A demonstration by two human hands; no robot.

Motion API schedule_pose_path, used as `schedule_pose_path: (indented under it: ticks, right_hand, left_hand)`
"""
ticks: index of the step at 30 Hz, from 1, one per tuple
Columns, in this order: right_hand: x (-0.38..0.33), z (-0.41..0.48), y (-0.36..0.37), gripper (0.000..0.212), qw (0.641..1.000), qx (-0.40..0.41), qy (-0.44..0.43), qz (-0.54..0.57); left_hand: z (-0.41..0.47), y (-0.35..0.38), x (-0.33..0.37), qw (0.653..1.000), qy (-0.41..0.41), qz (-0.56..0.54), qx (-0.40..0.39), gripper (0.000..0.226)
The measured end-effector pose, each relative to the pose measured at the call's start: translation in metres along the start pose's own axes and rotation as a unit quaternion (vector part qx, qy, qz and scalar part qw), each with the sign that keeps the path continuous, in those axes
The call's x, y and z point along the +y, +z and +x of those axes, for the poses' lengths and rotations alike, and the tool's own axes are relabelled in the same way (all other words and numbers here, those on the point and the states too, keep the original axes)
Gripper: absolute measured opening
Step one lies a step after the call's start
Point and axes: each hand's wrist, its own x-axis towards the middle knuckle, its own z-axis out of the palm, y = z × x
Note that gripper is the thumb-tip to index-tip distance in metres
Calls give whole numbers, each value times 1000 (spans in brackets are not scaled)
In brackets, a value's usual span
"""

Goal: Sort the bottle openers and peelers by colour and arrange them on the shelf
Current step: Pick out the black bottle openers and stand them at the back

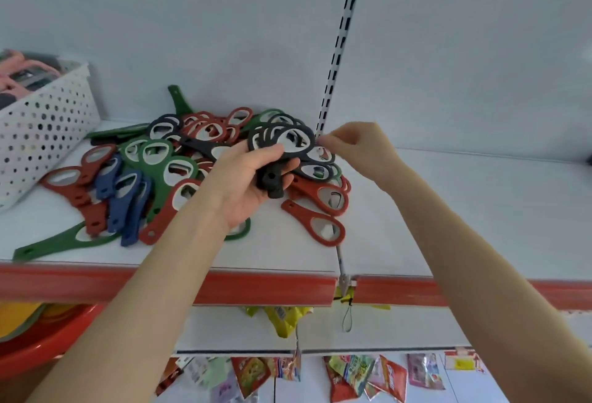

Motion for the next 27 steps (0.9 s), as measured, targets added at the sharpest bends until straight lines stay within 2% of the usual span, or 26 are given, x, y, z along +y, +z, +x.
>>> schedule_pose_path:
  ticks: [3, 5, 9, 12, 17, 20, 23, 25, 27]
  right_hand:
    - [14, 0, 8, 50, 987, -93, 54, -124]
    - [17, 0, 11, 51, 986, -93, 46, -131]
    - [27, 7, 6, 39, 996, -45, 43, -56]
    - [39, 11, 4, 29, 998, 5, 50, 27]
    - [37, 11, -18, 17, 989, 84, 10, 125]
    - [24, 6, -37, 14, 977, 35, 6, 209]
    - [9, 1, -39, 13, 950, -49, 11, 308]
    - [-4, -2, -25, 14, 942, -75, -3, 327]
    - [-14, -3, -8, 15, 945, -75, -20, 317]
  left_hand:
    - [-1, -1, 0, 1000, 4, -16, 6, 25]
    - [-1, -2, 1, 1000, 7, -10, 13, 26]
    - [-1, -5, 2, 999, 21, 9, 24, 15]
    - [-2, -6, 1, 999, 38, 11, 22, 18]
    - [-2, -8, 2, 998, 58, 17, 26, 15]
    - [-1, -8, 3, 997, 63, 28, 44, 7]
    - [0, -5, 0, 997, 51, 37, 36, 21]
    - [-1, 0, -3, 998, 44, 40, 18, 34]
    - [-2, 6, -6, 999, 36, 34, 12, 34]
